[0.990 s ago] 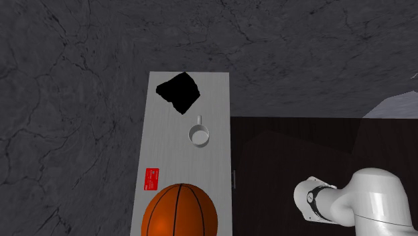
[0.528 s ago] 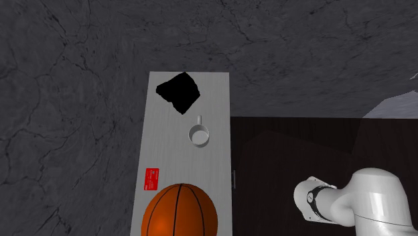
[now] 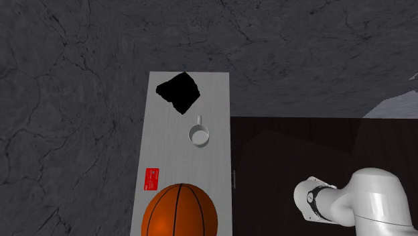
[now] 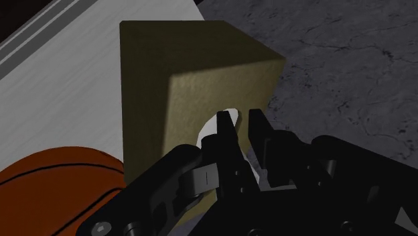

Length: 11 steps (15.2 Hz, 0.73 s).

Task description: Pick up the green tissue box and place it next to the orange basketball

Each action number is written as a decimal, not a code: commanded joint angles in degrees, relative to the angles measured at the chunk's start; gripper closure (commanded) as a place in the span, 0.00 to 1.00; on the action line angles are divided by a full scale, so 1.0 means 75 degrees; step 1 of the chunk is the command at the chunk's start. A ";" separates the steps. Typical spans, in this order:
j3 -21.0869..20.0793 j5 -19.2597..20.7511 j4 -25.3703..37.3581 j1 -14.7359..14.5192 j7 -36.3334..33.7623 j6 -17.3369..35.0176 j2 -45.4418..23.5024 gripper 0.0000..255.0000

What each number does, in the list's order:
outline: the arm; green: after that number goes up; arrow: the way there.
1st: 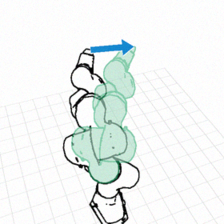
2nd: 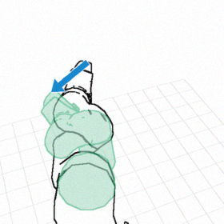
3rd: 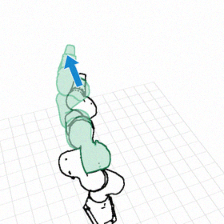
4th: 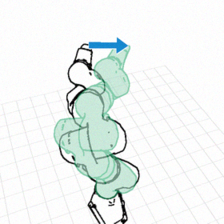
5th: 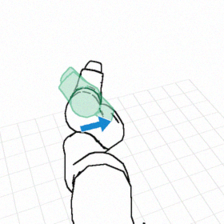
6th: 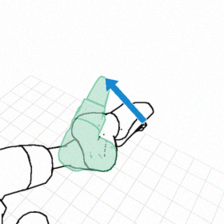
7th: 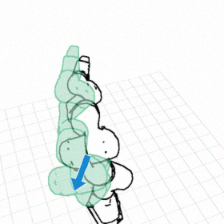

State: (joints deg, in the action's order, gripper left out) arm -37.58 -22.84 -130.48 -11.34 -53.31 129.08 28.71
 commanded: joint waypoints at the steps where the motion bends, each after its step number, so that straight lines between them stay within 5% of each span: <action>1: -0.0060 -0.0044 -0.0206 -0.0017 0.0027 0.0246 -0.0037 1.00; 11: -0.0388 -0.0189 -0.0987 -0.0041 0.0094 0.1341 -0.0357 1.00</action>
State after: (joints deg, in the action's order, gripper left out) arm -40.24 -24.24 -137.49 -11.73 -52.64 138.33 26.42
